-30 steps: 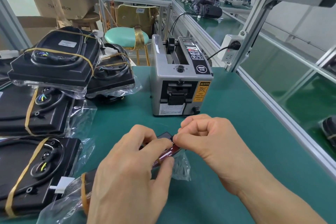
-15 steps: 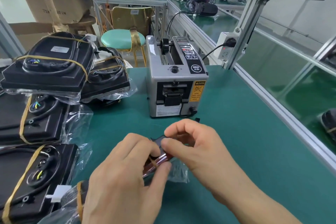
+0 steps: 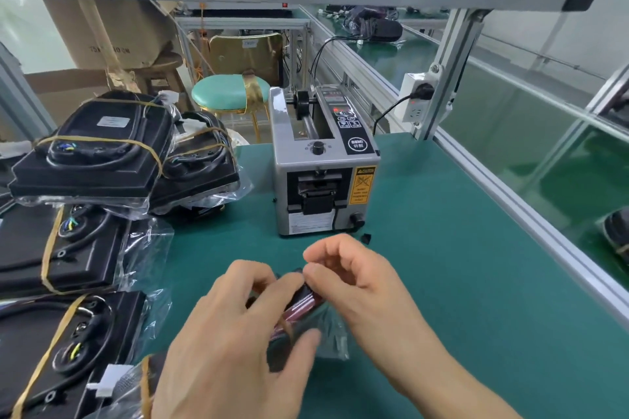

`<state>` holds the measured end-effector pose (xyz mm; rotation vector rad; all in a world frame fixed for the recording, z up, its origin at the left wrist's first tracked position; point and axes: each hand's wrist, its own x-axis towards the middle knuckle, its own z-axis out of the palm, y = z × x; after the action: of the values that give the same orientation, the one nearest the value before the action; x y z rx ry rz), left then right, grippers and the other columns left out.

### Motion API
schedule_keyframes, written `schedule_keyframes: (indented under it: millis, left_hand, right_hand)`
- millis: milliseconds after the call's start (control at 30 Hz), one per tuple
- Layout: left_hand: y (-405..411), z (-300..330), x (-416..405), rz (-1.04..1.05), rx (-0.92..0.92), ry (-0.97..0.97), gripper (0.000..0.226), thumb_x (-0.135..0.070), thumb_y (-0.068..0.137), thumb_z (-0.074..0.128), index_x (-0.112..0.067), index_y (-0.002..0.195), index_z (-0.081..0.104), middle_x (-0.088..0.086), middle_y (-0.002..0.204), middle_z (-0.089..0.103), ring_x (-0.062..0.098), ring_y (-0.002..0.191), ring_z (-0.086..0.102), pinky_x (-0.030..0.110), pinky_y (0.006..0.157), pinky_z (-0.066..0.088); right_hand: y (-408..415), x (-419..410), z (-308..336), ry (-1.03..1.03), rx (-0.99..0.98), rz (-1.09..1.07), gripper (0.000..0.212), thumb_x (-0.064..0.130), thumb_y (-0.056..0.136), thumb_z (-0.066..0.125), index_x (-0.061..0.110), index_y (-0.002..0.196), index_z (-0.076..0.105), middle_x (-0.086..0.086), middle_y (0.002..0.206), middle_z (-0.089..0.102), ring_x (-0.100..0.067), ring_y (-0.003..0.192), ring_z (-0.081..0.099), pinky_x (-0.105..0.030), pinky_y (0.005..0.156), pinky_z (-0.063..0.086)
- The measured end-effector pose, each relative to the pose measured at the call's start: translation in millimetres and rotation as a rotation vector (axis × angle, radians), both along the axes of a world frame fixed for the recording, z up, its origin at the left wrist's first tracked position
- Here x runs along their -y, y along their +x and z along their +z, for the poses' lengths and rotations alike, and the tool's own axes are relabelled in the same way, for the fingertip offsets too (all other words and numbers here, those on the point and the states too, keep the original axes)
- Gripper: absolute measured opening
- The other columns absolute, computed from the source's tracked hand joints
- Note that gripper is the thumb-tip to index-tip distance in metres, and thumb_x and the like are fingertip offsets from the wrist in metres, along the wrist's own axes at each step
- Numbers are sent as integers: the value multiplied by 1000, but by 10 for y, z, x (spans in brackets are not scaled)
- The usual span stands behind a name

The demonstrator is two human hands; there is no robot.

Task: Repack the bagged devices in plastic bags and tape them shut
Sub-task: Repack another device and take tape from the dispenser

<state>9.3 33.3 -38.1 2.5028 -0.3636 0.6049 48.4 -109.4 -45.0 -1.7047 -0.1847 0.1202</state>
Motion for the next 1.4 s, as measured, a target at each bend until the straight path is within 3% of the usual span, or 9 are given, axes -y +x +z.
schedule_keyframes:
  millis: [133,200,300,400,533,700,900,1067,1400]
  left_hand:
    - [31,9,-50,-16,-4,116,42,-40,63,63,-30,102,74,-11,97,68,6,74,61,20,52,48]
    - [5,55,-136,-19,1,29,42,-44,71,53,-32,107,72,-19,104,68,1,83,57,12,59,47]
    - [-52,83,-206,-56,20,-363,48,-45,68,60,-45,116,65,-19,115,64,-3,101,60,6,83,45]
    - [-119,19,-144,-220,-10,-947,71,-47,57,84,-42,123,60,-4,118,67,14,109,64,24,96,47]
    - [-174,-66,-147,-232,-41,-1251,75,0,52,78,-34,118,67,4,114,68,25,106,65,49,94,47]
    - [-56,186,-198,-167,-110,-959,57,-32,48,80,-37,104,69,-3,106,70,12,91,70,18,76,54]
    - [-32,202,-187,-111,-109,-865,49,-36,48,81,-33,96,72,-2,96,72,10,83,69,18,74,54]
    - [-40,181,-177,-129,-116,-910,48,-34,43,83,-32,90,73,-1,94,73,8,79,70,16,71,54]
    - [-86,207,-256,-139,-159,-947,57,-51,33,90,-22,80,74,-4,105,71,9,91,69,15,72,53]
  right_hand:
    - [-7,113,-128,118,-137,-78,8,19,91,61,24,90,67,8,85,70,-4,79,63,-17,75,50]
    - [-53,209,-140,168,-208,39,31,45,82,68,31,110,63,17,109,68,4,106,60,-14,91,46]
    - [-43,327,-9,4,-97,300,85,61,58,80,49,133,42,30,132,53,10,125,46,-17,103,37]
    - [21,361,248,-74,169,237,71,38,59,86,51,120,52,20,119,63,0,112,60,-14,95,43]
    - [57,302,444,-101,352,226,58,19,64,84,43,112,61,17,107,67,1,102,63,-4,85,42]
    - [64,182,541,-204,515,301,42,15,66,86,26,103,68,16,113,61,-3,109,59,-7,87,40]
    - [13,200,618,-181,599,256,8,20,78,75,26,77,69,15,110,60,-8,99,60,-15,82,44]
    - [-175,153,341,-572,1231,-25,10,22,91,60,25,83,54,15,100,53,-6,103,54,-26,88,36]
    - [-416,-81,256,-597,1196,-253,15,18,77,61,30,77,52,18,117,57,-3,107,48,-22,89,33]
